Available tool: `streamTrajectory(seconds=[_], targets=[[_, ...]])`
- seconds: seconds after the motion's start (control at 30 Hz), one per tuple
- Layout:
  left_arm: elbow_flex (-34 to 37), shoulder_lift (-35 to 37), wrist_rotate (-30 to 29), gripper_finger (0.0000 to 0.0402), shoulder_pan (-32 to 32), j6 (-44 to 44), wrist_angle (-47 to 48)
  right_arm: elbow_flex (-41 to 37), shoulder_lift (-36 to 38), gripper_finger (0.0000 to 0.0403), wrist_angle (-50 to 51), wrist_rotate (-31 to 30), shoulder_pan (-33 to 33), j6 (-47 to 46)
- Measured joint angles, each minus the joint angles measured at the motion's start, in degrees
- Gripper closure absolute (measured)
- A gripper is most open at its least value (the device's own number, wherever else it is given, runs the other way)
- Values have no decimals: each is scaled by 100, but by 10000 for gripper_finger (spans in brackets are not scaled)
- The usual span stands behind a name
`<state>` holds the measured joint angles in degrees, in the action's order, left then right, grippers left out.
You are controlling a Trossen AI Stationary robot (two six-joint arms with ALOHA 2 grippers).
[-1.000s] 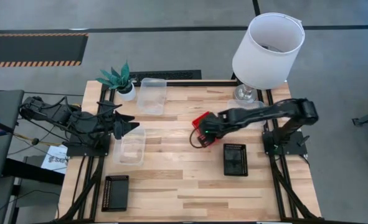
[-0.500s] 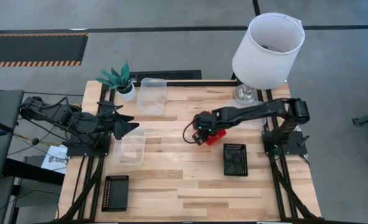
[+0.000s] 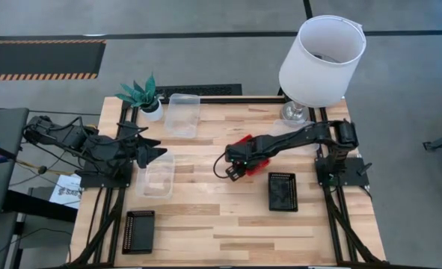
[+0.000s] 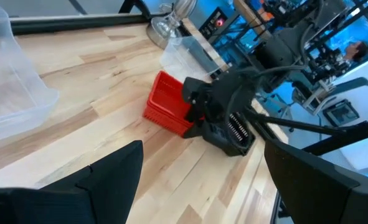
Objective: Stack baskets by color
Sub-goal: Adjust the stack of red bins, then stack the left black bin on top of the black bin
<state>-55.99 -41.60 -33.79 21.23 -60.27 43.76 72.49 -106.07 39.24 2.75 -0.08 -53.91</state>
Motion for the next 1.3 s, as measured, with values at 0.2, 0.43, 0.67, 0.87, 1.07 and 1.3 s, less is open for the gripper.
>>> streamTrajectory(seconds=[0.2, 0.43, 0.67, 0.87, 1.07, 1.3], targets=[[0, 3, 49, 79, 0, -22, 25, 353, -13, 263, -419, 17, 413, -1002], [0, 1, 177, 79, 0, -19, 31, 655, -14, 280, -964, -622, 1149, -2200], [0, 1, 337, 79, 0, -15, 31, 652, -126, 281, -1804, -1020, 1911, -3060], [0, -4, 1548, 79, 0, 67, 68, 931, -158, 281, -1960, -1187, 2489, -3227], [0, -417, 3457, 79, 535, -1161, 657, 1661, -132, 281, -610, -1171, 2927, -3174], [-1, -1240, 3016, 79, 2280, -3348, 995, 2181, -119, 281, 955, -1169, 3464, -3804]])
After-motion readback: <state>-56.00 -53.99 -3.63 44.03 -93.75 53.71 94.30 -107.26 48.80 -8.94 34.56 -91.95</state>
